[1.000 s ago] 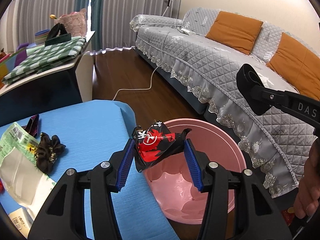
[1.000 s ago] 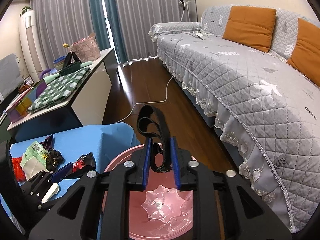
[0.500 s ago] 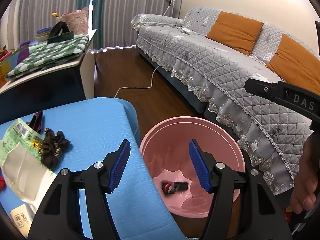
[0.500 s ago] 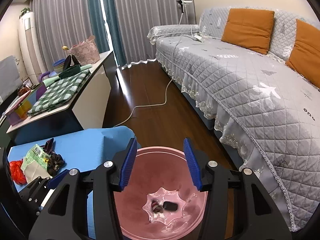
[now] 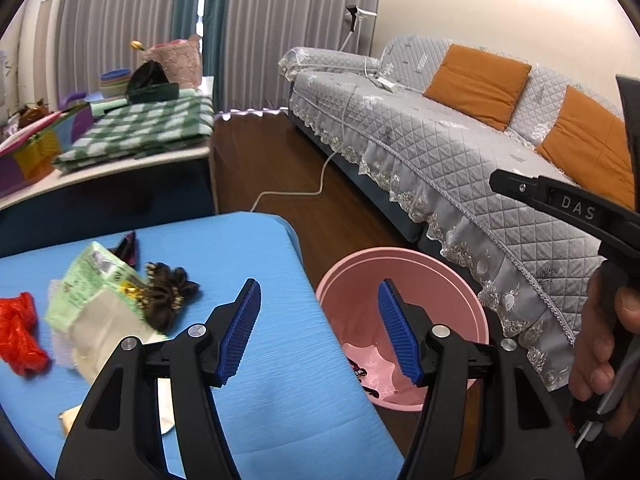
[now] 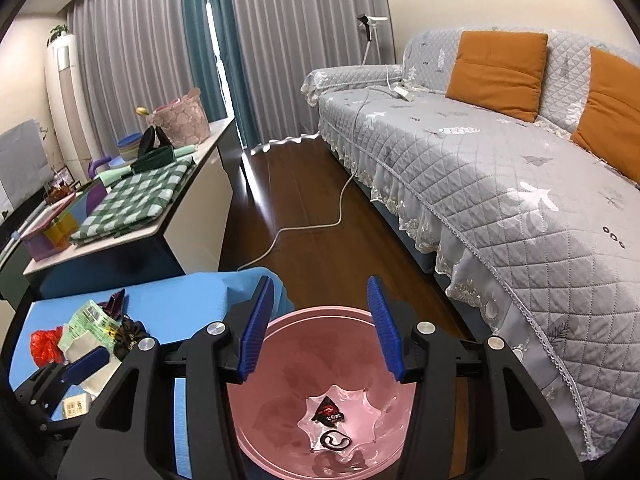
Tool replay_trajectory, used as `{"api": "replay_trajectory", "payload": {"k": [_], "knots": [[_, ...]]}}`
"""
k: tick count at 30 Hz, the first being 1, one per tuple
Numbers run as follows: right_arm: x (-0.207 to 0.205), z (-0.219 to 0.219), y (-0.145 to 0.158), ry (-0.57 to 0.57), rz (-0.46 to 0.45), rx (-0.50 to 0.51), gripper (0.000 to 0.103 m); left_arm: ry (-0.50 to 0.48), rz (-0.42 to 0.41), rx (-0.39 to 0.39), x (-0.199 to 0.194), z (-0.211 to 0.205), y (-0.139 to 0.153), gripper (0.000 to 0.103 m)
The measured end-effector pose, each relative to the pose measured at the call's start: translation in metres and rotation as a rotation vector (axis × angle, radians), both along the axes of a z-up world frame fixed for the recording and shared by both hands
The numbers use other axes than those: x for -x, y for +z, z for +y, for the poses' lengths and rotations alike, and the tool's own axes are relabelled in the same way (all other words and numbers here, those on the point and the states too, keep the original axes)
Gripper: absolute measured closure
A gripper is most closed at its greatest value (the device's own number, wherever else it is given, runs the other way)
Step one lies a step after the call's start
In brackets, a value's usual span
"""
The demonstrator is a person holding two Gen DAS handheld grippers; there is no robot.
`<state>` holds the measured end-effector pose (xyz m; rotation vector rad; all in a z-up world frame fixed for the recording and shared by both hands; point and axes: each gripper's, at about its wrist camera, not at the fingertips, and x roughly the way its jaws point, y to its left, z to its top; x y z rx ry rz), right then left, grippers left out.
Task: Collect trash
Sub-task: 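Open both grippers to drop the wrapper and strap into the bucket, then grasp the red plastic bag with the left gripper while the right gripper grasps the white paper bag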
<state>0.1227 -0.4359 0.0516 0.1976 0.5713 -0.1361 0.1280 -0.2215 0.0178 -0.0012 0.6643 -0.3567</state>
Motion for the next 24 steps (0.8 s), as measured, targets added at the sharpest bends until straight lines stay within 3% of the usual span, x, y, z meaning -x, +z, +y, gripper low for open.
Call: {"api": "replay_trajectory", "payload": {"k": [6,12,17,24], "knots": [[0.007,0.005,0.006,0.004,-0.019,-0.012,0.053,0.032,-0.04,0.007,0.018,0.031,0.021,0.044],[0.018,0.029,0.014,0.051,-0.044,-0.019,0.053,0.064,-0.075,0.011,0.037,0.068,0.043,0.055],[0.029,0.068,0.017,0.143,-0.064,-0.021,0.06,0.108,-0.091,0.002,0.049,0.112,0.053,0.057],[0.032,0.126,0.012,0.284,-0.059,-0.041,0.06,0.181,-0.11,-0.03,0.056,0.181,0.062,0.057]]}}
